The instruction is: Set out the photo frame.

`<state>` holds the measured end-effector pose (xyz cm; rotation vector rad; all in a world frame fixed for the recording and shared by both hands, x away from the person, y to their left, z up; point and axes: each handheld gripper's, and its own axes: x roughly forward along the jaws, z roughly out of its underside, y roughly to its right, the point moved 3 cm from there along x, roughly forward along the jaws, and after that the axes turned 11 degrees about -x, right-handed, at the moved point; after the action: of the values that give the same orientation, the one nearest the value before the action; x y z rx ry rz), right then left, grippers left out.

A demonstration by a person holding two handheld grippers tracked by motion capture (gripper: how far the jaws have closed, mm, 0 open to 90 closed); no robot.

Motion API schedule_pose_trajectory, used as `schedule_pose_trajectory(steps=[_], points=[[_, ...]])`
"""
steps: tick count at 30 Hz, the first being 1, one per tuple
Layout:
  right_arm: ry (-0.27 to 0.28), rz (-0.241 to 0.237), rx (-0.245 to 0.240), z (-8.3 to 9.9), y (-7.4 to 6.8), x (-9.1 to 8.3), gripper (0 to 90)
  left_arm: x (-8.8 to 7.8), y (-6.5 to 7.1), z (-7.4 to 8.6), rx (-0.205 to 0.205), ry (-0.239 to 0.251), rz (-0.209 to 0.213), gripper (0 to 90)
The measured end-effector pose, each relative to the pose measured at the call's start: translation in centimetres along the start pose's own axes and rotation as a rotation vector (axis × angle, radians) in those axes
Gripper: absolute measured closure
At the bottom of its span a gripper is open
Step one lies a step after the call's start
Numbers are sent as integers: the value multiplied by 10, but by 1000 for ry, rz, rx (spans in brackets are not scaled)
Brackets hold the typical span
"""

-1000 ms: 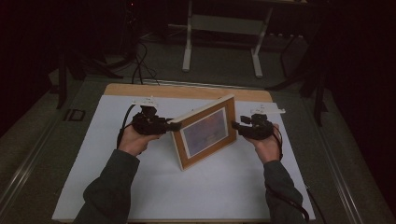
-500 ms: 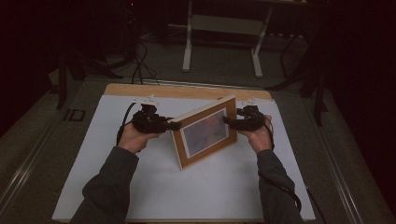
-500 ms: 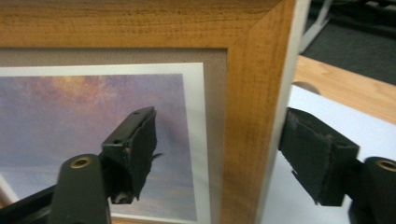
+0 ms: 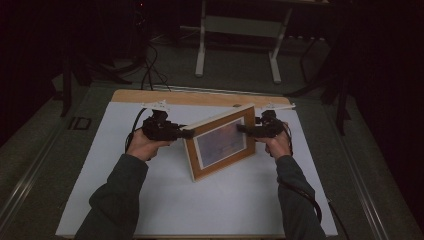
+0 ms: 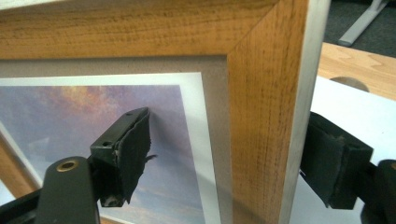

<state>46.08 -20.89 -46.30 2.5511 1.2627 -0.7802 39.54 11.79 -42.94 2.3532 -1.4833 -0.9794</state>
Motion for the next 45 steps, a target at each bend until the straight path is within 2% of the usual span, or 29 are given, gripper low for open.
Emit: schedule_pose_trajectory(steps=[3,13,22,33,38,45], points=[[0,1,-1,2,1,-2,261,0,-1,0,8,3,-4,710],[4,23,-1,12,0,-13,404,1,-7,-1,-5,31,-14,709],[-21,54,-26,20,-5,-24,531,1,-14,-2,21,52,-19,696],[-16,66,-8,25,-10,-30,602,2,-18,-3,20,63,-35,675],[-15,88,-13,28,-15,-32,616,6,-19,-4,9,63,-38,667],[-9,133,4,30,-23,-34,616,9,-19,-4,7,61,-53,650]])
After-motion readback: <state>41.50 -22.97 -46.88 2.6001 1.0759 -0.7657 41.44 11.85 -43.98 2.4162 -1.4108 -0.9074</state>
